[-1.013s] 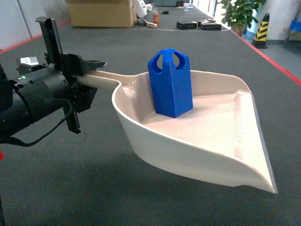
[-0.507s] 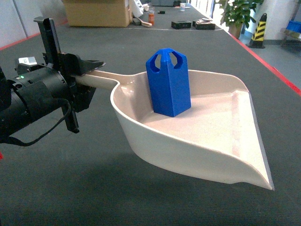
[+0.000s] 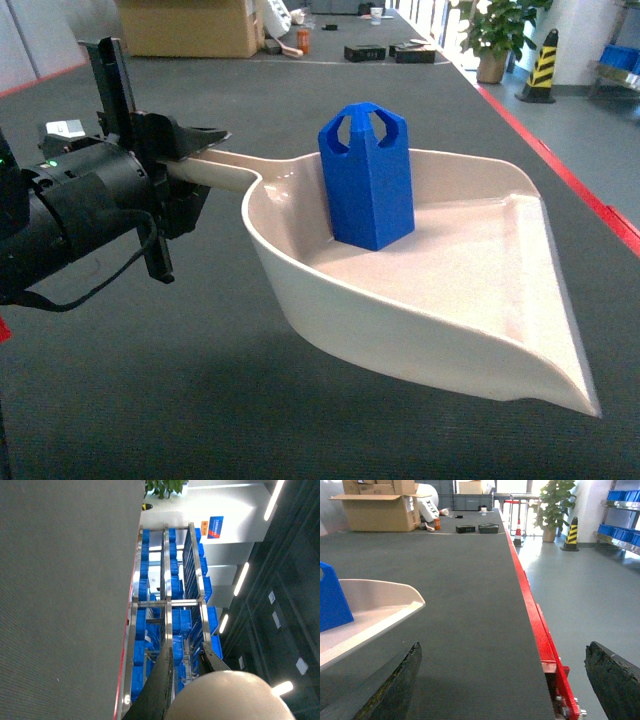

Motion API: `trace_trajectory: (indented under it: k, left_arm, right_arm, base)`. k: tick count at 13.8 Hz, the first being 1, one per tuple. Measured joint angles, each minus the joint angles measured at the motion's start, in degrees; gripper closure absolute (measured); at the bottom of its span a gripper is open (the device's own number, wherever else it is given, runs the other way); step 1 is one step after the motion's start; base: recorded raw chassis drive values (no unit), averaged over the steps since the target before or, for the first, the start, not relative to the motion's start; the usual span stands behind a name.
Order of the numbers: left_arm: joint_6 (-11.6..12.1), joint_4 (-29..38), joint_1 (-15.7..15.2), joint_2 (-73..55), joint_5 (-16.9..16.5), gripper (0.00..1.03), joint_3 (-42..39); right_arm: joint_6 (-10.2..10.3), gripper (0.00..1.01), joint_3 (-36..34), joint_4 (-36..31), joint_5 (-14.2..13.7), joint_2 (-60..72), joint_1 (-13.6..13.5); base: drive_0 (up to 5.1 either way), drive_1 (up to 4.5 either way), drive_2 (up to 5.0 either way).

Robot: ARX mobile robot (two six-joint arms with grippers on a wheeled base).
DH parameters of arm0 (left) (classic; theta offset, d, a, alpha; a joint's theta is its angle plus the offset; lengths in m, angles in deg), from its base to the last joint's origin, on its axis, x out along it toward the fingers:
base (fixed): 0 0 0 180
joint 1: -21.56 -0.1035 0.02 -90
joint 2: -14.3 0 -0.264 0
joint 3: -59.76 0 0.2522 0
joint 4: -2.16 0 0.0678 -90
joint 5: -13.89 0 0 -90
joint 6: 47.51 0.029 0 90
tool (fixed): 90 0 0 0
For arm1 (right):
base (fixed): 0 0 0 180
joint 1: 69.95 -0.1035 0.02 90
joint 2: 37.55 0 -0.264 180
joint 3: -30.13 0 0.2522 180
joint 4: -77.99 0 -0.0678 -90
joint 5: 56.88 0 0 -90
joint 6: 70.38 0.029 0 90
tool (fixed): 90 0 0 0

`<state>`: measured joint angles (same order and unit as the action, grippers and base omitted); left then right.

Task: Place part in tray to right shelf

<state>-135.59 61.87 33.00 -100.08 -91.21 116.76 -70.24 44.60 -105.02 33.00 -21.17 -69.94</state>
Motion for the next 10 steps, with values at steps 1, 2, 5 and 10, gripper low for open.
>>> trace_trajectory:
  k: [1,2,5,10]
  left_arm:
    - [-0.07,-0.02,0.15,0.0,-0.24,0.9,0.02]
    - [-0.02,-0.07,0.15,0.0,-0.39,0.9,0.02]
    - [0.0,-0.26,0.13,0.0,-0.15,0.9,0.02]
    - [0.0,-0.26,0.0,0.0,0.02,0.9,-0.02]
  right_arm:
    - [0.0,0.03,0.0,-0.04,0.0,0.0,0.0]
    - [0.0,0.03,0.0,-0.07,0.0,0.0,0.0]
    - [0.0,0.03,0.0,0.09,0.0,0.02,0.0]
    - [0.0,0.03,0.0,0.02,0.0,0.0,0.0]
  base:
    - [4.9,-2.51,-2.5]
    - [5.0,-2.48,-2.5]
    - [5.0,-2.46,-2.5]
    - [5.0,-2.45,-2.4]
